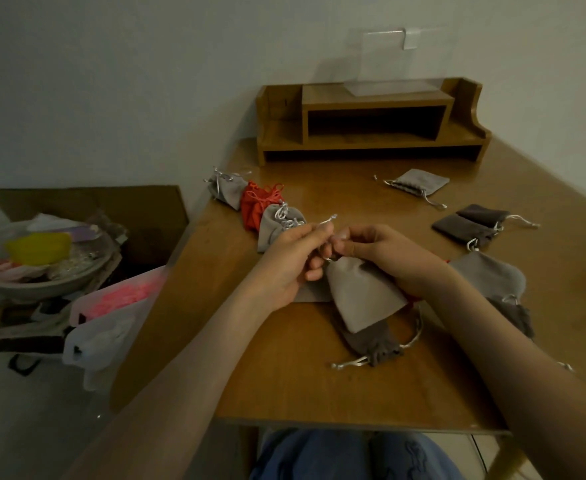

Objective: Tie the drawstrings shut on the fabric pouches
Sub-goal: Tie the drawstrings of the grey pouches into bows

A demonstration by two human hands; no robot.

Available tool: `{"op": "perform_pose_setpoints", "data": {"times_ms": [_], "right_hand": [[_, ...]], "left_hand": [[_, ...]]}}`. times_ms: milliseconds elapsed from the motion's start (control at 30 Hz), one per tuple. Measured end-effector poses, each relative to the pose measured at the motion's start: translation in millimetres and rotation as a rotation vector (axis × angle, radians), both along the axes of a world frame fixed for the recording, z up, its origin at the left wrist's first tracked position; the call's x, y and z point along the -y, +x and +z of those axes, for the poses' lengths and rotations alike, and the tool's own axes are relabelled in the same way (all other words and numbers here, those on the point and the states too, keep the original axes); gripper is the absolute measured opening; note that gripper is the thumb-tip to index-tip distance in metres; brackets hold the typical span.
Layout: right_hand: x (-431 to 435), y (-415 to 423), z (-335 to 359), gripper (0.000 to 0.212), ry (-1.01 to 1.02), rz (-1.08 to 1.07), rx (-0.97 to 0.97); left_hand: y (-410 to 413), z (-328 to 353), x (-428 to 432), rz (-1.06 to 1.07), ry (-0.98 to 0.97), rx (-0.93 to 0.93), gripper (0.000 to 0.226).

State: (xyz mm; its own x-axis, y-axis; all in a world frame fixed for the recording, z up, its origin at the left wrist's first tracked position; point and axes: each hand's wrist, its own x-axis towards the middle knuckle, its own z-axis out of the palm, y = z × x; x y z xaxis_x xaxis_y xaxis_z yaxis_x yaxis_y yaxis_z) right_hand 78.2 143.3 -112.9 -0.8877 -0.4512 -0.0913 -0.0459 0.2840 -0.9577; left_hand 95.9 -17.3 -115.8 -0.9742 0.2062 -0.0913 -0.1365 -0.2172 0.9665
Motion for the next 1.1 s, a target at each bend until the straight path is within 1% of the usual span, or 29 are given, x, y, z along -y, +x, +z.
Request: {"op": "perform_pose_setpoints", "data": {"times_ms": [100,167,233,300,367,400,433,500,600,733,867,1000,1100], "right_hand": [[-0.6,-1.2,2.9,0.012,-0.089,-0.048,0.006],[-1.0,-1.4,4.6,0.010,-0.140,-0.077,0.017],[-1.2,-1.2,4.8,0.009,-0.176,-0.088,0.025],[-1.1,-1.5,3.6,0.009,-0.190,-0.090,0.024],[-1.1,-1.4,2.5,0.010,-0.181,-0.079,0.018],[-0.9,-1.6,2.2,0.011,-0.179,-0.076,0.021],[-0.3,-1.5,2.1,0.012,-0.185,-0.076,0.027],[1.2,-1.4,2.3,0.016,-0.203,-0.079,0.048],[2.1,-1.7,1.9,0.024,-0.183,-0.040,0.094],[2.0,0.8,3.2,0.019,-0.118,0.051,0.145],[1.6,0.3,2.5,0.016,-0.098,0.043,0.124],[1.3,-1.7,-1.0,0.021,-0.095,-0.006,0.104],[0.2,-2.8,-3.3,0.010,-0.192,-0.056,0.126]], "left_hand": [[1.1,-3.3,0.8,0.022,-0.050,-0.078,0.013],[2.3,-4.3,0.7,0.059,-0.158,-0.161,0.011],[3.6,-5.2,-0.3,0.110,-0.308,-0.290,0.009],[3.5,-9.9,0.3,0.176,-0.548,-0.492,0.005],[4.6,-15.3,1.6,0.236,-0.870,-0.691,0.009],[4.3,-17.9,2.3,0.260,-0.972,-0.740,0.012],[4.8,-18.4,2.8,0.292,-1.017,-0.756,0.015],[4.3,-19.6,3.7,0.391,-1.057,-0.802,0.016],[3.0,-21.1,3.0,0.469,-1.156,-0.932,0.007],[2.0,-23.8,3.4,0.526,-1.156,-1.033,0.018],[0.8,-25.3,3.9,0.510,-1.109,-1.048,0.021],[-0.4,-25.0,4.2,0.440,-1.034,-0.998,0.024],[-1.3,-24.4,3.6,0.426,-1.034,-1.002,0.031]]}}
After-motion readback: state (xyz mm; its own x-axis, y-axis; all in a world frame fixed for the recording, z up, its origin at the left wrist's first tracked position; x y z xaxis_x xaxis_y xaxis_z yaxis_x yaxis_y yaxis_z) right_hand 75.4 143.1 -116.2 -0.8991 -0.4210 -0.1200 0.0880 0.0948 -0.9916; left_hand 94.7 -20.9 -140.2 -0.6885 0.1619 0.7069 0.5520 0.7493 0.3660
